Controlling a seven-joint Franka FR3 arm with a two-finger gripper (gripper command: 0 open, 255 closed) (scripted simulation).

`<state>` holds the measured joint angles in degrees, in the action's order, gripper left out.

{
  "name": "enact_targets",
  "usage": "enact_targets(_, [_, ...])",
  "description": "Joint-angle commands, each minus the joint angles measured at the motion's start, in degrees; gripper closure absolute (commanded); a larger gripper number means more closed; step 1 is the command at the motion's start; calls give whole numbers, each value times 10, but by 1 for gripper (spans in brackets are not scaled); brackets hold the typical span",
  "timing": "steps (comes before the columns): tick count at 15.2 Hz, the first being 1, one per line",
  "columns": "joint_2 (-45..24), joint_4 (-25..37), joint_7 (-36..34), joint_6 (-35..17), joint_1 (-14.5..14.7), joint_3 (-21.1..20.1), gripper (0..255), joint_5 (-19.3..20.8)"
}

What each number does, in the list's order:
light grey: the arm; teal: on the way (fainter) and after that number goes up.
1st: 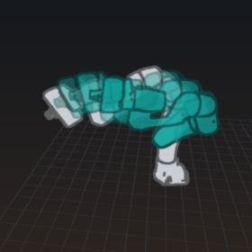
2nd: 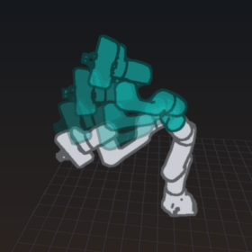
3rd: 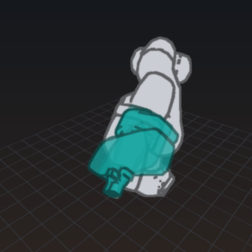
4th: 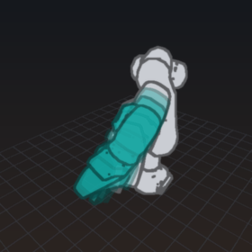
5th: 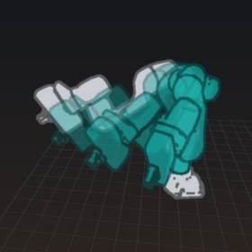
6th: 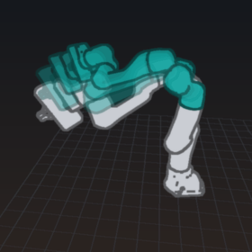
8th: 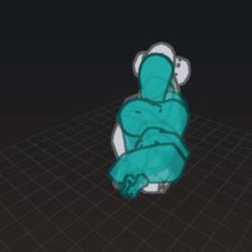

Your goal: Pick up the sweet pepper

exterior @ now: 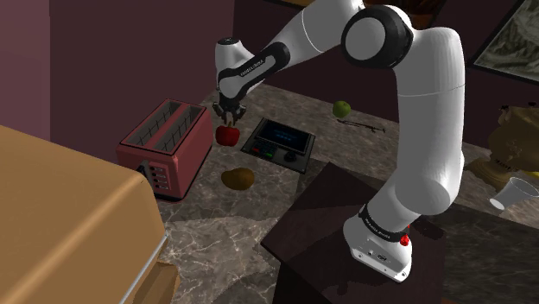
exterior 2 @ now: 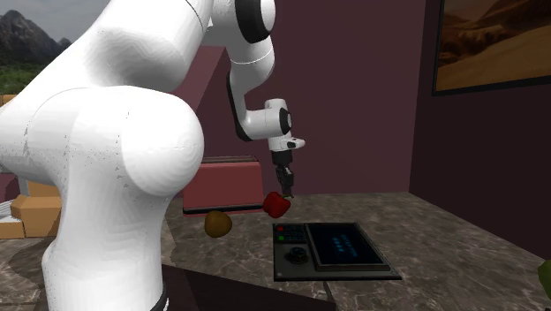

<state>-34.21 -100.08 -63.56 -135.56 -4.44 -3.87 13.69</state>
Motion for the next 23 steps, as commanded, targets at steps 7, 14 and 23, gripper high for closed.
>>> enact_targets(7, [0, 0, 0, -1, 0, 0, 255, 0])
enact_targets(14, [29, 4, 8, 32, -3, -4, 255, -7])
enact_targets(23, [67, 17, 19, 83, -5, -9, 255, -16])
